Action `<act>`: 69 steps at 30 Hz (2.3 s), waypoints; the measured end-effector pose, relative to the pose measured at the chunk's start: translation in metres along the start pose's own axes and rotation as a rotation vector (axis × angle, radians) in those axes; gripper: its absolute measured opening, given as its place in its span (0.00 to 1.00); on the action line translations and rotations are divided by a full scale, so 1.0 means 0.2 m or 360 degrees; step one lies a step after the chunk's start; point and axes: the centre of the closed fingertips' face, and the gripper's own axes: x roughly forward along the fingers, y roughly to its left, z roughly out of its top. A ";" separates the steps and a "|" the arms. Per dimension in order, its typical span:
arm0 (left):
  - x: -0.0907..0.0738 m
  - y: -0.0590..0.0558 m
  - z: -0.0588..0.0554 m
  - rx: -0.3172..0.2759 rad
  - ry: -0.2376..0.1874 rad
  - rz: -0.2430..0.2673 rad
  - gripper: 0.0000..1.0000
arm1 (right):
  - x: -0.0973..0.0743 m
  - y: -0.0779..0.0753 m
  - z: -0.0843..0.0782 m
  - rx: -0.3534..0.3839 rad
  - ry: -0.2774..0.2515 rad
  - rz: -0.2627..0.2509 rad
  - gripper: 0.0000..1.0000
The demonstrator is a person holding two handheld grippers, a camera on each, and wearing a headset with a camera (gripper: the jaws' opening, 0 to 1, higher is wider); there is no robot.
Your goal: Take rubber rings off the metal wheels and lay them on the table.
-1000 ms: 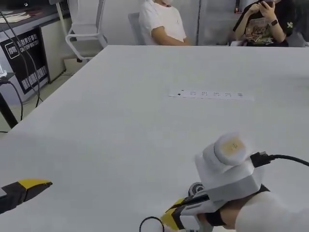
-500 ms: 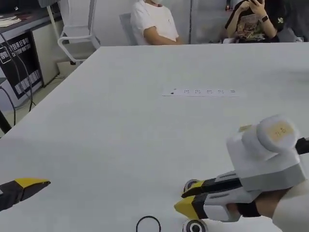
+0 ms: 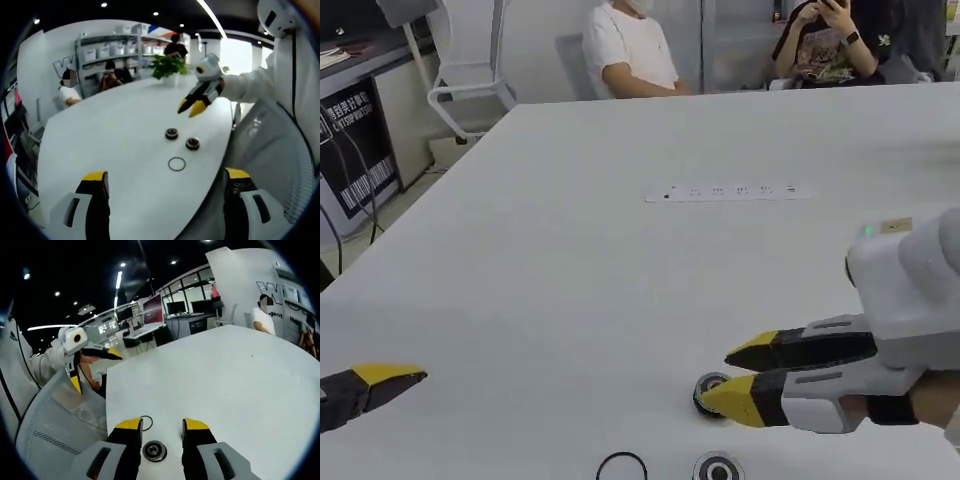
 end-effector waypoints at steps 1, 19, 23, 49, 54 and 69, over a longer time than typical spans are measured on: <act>0.00 0.00 0.01 0.0007 -0.0006 -0.0002 0.96 | -0.01 0.00 0.00 -0.0004 -0.0003 -0.0008 0.28; 0.07 -0.04 0.21 0.0148 -0.0070 -0.0096 0.95 | -0.12 -0.05 -0.18 0.0032 0.0042 -0.0084 0.29; 0.10 -0.05 0.25 0.0186 -0.0069 -0.0123 0.94 | -0.12 -0.07 -0.23 0.0062 0.0054 -0.0083 0.29; 0.43 -0.25 0.49 0.0452 -0.0197 -0.0396 0.73 | 0.03 0.04 -0.42 -0.0039 0.0118 0.0053 0.31; 0.51 -0.31 0.45 0.0480 -0.0131 -0.0486 0.69 | 0.06 0.05 -0.44 -0.0096 0.0133 0.0067 0.30; 0.69 -0.36 0.34 0.0491 -0.0026 -0.0554 0.50 | 0.12 0.05 -0.47 -0.0170 0.0164 0.0080 0.27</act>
